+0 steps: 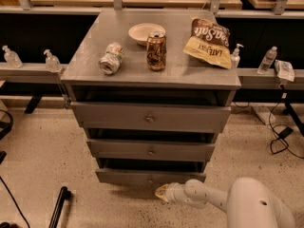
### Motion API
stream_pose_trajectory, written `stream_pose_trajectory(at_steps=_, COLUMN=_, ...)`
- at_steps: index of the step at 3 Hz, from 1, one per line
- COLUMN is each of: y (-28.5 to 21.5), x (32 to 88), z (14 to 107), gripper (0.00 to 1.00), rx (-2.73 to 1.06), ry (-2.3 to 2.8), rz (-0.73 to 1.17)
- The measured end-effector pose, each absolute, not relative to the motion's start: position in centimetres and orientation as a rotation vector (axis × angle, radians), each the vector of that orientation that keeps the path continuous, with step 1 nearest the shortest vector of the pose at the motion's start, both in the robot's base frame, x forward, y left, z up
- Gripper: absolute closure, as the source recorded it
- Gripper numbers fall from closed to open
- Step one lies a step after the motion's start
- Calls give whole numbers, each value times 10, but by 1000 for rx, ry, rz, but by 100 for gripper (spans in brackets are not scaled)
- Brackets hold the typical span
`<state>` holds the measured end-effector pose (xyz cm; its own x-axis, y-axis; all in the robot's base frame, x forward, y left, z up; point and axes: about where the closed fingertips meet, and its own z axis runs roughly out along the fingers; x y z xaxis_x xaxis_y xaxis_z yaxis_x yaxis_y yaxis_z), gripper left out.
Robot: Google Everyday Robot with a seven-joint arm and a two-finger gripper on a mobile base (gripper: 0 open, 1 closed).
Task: Close bottom drawer
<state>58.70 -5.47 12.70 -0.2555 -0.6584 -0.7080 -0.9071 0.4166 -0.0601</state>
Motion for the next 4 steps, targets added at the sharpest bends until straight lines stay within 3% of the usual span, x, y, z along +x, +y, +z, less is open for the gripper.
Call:
stream_pose_trajectory(at_steps=2, y=-55, x=646, z=127, gripper=100, rx=-1281, ry=2021, rz=422)
stream_pose_trajectory(at_steps=4, y=-69, x=667, z=133, gripper=100, rx=-1234, ry=2028, rz=377)
